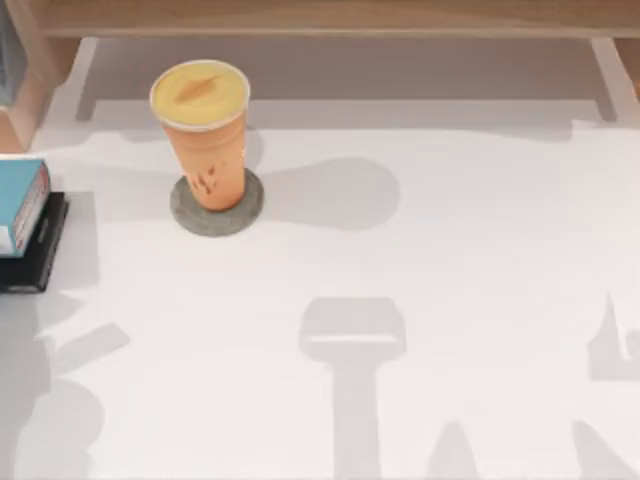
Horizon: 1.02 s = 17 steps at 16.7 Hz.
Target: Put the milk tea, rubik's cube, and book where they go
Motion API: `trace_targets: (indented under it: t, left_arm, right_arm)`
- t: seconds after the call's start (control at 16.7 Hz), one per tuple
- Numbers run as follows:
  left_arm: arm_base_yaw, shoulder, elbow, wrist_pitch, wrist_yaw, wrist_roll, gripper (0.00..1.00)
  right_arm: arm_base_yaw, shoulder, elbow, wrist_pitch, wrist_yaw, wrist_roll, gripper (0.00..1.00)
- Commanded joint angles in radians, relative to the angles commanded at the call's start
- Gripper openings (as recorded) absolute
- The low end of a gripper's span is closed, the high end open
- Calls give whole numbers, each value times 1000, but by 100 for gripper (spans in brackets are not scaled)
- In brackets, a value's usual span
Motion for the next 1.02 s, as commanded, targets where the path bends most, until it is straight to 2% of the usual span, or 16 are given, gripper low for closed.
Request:
trace_targets:
  t: [0.78,1.02]
  left_arm:
    - [0,0,0,0,0,0,98]
    - [0,0,0,0,0,0,100]
  right_arm:
    - [0,0,0,0,0,0,100]
    - [0,0,0,0,0,0,100]
